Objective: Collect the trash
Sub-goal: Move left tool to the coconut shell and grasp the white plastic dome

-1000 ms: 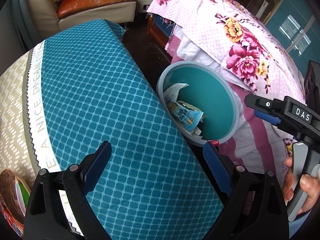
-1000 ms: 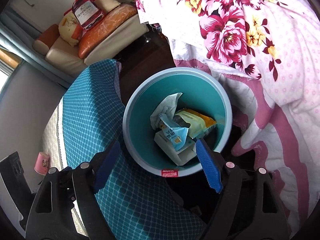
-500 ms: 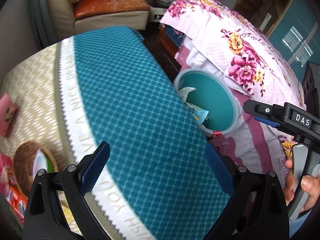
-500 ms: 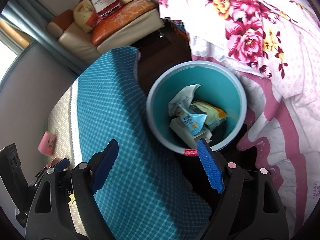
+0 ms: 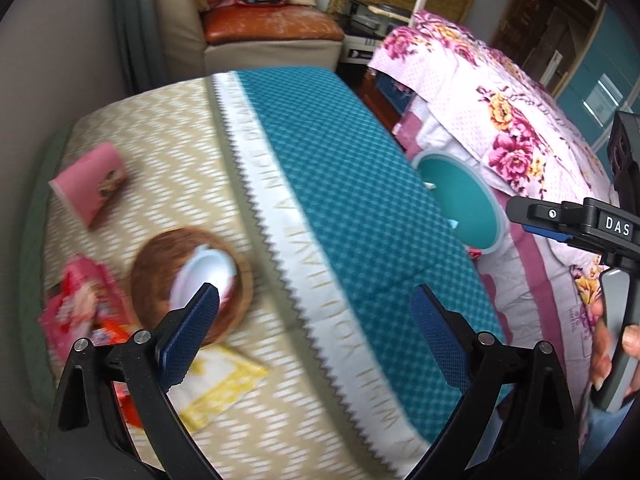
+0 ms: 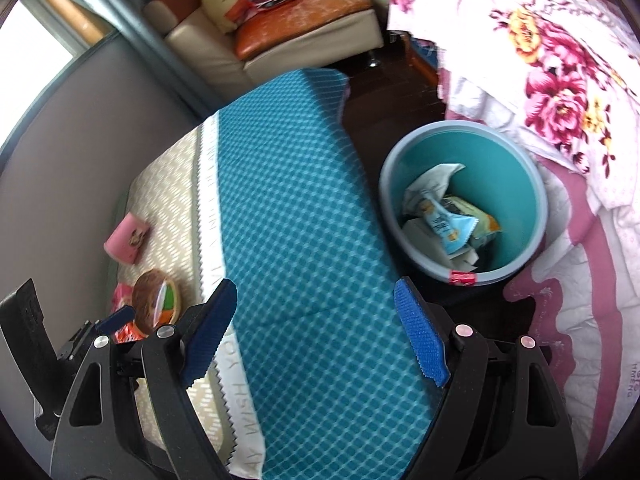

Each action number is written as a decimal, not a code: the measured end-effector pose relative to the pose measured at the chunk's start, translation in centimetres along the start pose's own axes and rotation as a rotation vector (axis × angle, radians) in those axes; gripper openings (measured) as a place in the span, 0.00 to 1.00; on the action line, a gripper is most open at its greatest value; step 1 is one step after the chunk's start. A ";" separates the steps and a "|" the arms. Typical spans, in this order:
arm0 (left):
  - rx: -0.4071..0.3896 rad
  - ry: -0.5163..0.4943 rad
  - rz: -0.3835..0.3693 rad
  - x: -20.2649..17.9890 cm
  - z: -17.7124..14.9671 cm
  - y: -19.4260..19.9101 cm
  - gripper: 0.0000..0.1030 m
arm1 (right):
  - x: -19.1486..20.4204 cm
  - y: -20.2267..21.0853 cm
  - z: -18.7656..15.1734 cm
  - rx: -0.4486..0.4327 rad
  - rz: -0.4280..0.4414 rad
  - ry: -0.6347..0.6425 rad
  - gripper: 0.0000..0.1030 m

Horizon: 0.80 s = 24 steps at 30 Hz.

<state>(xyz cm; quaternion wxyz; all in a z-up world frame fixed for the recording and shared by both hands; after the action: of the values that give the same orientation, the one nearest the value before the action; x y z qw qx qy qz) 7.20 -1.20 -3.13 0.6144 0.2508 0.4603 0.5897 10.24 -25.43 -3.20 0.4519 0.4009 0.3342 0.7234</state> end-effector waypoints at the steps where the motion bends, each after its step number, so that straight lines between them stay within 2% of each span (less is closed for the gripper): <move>1: -0.006 0.004 0.007 0.8 0.0 0.3 0.94 | 0.6 -0.2 0.0 0.007 0.006 0.009 0.75; 5: -0.032 0.032 0.031 4.2 -0.1 1.3 0.94 | 2.7 -0.9 -0.1 0.035 0.019 0.040 0.75; 10: -0.056 0.004 0.041 6.5 -0.1 1.5 0.93 | 4.8 -2.2 -0.4 0.067 0.039 0.068 0.75; 12: -0.044 -0.001 0.041 6.9 -0.1 1.2 0.91 | 5.2 -2.5 -0.5 0.073 0.043 0.072 0.75; 17: -0.003 -0.050 0.049 6.7 0.2 -0.6 0.73 | 5.6 -3.4 -0.7 0.091 0.053 0.069 0.75; 24: 0.055 -0.070 0.071 7.1 0.9 -3.7 0.72 | 5.3 -4.8 -0.9 0.123 0.086 0.050 0.75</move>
<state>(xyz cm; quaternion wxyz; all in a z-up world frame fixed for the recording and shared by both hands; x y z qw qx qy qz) 8.92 5.13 -7.81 0.6016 0.3042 0.4455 0.5891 9.89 -18.91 -6.22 0.3864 0.4237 0.3715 0.7301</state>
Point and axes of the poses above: each gripper's, at about its wrist camera, not at the fingertips, and y roughly against the way its jaws point, x to its left, z to its top, the point moved 3 cm from there along -y, roughly the way its jaws point, and after that the axes turned 13 degrees about y, right-handed, at the moved point
